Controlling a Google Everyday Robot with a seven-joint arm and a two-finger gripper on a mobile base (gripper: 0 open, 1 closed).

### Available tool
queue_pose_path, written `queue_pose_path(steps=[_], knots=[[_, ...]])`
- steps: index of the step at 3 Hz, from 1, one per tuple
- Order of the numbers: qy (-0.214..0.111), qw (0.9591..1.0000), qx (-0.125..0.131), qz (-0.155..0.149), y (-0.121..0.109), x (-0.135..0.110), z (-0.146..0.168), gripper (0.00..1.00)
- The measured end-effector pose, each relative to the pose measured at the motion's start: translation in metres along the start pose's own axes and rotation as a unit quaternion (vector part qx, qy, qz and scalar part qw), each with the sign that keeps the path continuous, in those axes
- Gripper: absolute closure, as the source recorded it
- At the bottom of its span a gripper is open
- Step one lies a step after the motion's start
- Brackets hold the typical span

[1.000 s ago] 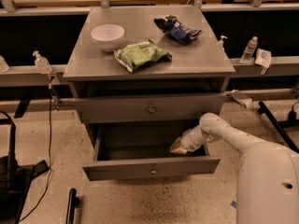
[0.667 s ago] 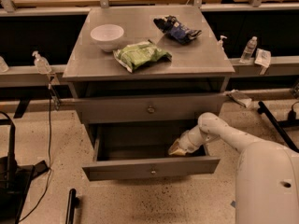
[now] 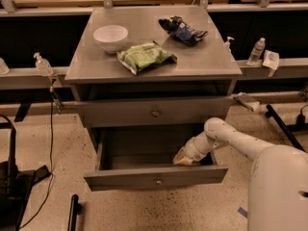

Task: Open middle drawer

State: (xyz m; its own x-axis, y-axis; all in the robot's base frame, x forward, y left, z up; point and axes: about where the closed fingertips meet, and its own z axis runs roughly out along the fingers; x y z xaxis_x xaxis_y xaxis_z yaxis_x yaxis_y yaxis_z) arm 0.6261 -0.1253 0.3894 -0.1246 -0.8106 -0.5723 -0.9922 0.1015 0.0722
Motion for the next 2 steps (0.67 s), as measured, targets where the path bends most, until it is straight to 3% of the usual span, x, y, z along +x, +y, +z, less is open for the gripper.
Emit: queue_pose_path(steps=[1,2], knots=[[0.005,0.9997,-0.020,0.013,0.0317,0.0019,-0.0061,1.00],[0.007,0.9998,-0.014,0.011,0.0381,-0.0003,-0.0132,1.00]])
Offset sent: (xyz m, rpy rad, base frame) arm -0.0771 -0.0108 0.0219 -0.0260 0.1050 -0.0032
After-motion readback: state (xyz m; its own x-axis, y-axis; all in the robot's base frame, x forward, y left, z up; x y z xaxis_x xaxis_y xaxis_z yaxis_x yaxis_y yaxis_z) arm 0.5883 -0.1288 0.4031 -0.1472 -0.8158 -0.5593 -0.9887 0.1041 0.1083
